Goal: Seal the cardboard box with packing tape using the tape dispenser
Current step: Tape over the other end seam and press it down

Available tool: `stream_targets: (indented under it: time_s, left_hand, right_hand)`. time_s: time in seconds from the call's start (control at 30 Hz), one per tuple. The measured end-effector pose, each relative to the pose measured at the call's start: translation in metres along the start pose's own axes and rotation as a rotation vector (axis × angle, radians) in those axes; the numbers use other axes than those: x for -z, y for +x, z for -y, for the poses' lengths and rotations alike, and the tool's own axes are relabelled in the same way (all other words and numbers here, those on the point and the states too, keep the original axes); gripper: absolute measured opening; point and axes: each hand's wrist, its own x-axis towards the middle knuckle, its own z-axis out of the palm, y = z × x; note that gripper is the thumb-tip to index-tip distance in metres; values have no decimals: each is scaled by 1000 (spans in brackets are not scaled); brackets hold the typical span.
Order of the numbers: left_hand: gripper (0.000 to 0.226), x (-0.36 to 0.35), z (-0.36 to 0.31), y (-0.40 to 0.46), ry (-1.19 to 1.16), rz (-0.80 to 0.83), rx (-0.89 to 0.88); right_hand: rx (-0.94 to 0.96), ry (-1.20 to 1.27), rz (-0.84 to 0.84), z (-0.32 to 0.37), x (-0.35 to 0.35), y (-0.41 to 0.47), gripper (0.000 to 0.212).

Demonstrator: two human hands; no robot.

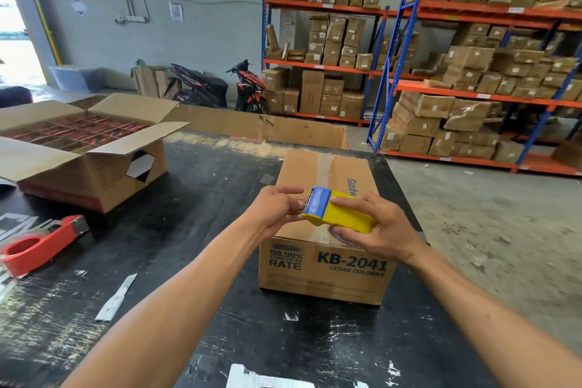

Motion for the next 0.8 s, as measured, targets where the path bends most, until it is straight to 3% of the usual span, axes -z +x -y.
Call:
stream_targets:
  time_s: [0.37,0.6,0.8]
  left_hand:
    - [42,42,-4,-1,-59,-130,22]
    - [42,45,18,-14,-6,-104,-65]
    - [30,46,32,-25,92,-315,-177]
  right_hand:
    - [-11,-66,25,-9,28,-18,55]
    - [47,-23,182,-26,24,-27,58]
    - [122,-5,265,-22,18,-21,59]
